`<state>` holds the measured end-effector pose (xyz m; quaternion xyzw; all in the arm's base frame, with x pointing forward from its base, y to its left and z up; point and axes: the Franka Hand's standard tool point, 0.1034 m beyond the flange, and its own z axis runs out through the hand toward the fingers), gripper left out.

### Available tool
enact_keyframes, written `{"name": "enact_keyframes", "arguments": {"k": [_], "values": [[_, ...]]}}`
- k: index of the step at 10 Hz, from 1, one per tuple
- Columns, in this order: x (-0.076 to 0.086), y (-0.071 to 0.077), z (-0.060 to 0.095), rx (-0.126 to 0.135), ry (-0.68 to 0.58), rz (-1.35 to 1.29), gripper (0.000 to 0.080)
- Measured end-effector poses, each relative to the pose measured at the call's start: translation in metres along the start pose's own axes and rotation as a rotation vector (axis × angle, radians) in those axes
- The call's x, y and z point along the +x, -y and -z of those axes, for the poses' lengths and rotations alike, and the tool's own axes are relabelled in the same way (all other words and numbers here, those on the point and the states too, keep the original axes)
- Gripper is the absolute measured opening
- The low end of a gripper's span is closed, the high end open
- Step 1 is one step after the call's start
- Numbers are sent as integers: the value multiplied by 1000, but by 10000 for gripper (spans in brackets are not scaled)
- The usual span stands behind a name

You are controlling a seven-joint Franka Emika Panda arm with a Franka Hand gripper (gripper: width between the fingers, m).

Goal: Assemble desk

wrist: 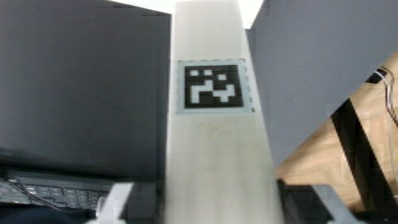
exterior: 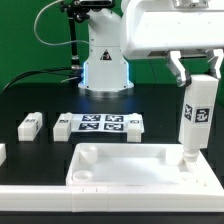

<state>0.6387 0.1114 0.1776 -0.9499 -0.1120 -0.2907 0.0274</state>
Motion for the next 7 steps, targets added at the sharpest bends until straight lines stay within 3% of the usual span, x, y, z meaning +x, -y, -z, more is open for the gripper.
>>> {"name": "enact_keyframes", "arguments": {"k": [4, 7], "values": [[-3, 0, -2, 1, 7, 0, 288], [-17, 3, -16, 5, 34, 2, 288]]}}
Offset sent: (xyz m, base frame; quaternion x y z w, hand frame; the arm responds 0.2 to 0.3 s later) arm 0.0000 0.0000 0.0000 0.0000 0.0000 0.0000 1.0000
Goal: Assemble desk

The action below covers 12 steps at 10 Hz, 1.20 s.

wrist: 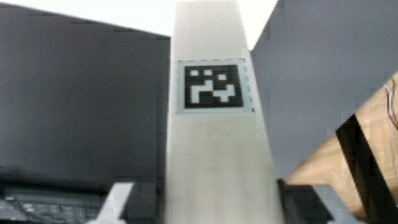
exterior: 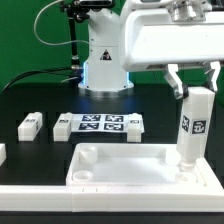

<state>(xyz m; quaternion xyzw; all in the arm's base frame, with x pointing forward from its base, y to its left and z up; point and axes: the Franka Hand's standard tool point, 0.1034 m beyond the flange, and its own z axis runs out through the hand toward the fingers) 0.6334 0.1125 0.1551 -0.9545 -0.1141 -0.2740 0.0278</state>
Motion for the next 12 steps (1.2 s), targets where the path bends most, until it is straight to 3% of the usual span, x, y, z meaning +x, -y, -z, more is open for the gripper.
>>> {"name": "enact_keyframes", "arguments": {"k": [12], "values": [[-18, 2, -23, 3, 14, 2, 288]]}}
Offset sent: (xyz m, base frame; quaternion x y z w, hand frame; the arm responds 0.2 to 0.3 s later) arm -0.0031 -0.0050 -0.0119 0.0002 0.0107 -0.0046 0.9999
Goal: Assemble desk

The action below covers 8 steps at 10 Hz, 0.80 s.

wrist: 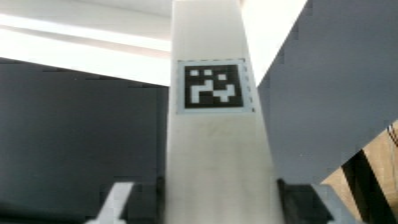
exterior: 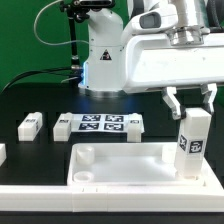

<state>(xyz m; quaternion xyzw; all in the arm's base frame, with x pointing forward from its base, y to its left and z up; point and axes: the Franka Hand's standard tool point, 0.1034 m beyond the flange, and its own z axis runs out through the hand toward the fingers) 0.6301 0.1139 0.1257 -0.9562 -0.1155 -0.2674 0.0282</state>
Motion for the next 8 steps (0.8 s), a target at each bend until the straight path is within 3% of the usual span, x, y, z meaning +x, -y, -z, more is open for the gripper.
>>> {"name": "enact_keyframes", "arguments": {"k": [4, 5, 6, 7, 8], "values": [[1, 0, 0, -1, -9, 1, 288], [1, 0, 0, -1, -9, 1, 466], [1, 0, -1, -1, -9, 1, 584], [1, 0, -1, -1, -9, 1, 584], [1, 0, -1, -1, -9, 1, 636]]}}
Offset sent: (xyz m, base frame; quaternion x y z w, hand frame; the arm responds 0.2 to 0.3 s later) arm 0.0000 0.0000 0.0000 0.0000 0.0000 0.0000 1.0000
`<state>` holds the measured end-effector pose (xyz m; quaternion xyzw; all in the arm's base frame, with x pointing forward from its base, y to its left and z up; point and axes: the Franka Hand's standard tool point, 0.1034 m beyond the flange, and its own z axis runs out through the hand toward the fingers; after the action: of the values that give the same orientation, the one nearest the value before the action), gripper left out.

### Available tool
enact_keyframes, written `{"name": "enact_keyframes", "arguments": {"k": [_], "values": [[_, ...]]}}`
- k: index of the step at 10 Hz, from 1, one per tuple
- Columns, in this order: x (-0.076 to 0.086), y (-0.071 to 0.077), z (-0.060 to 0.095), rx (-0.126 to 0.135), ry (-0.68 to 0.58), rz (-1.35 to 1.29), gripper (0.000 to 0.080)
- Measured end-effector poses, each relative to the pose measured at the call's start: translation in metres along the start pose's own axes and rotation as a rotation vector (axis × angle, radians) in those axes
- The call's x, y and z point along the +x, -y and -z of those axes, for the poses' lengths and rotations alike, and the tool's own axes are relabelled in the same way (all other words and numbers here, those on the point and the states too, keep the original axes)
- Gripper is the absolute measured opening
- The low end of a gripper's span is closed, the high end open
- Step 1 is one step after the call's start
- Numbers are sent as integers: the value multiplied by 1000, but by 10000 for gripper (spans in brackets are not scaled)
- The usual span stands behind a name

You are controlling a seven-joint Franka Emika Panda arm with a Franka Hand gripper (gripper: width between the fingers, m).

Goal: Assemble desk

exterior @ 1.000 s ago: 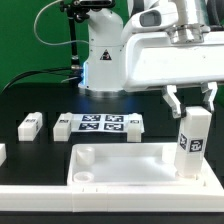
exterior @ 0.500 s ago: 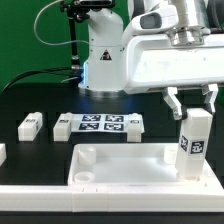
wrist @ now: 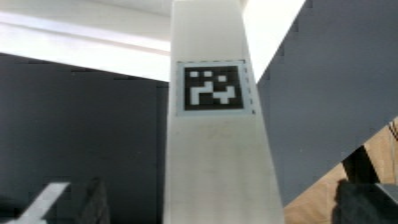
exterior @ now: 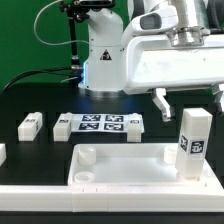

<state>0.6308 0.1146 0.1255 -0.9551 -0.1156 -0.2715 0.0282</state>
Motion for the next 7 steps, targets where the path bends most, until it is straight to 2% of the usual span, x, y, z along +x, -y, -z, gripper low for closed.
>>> {"name": "enact_keyframes", "arguments": {"k": [5, 7], "values": [[0, 0, 0, 0, 2, 0, 649], [9, -2, 1, 11, 58, -2, 649]]}}
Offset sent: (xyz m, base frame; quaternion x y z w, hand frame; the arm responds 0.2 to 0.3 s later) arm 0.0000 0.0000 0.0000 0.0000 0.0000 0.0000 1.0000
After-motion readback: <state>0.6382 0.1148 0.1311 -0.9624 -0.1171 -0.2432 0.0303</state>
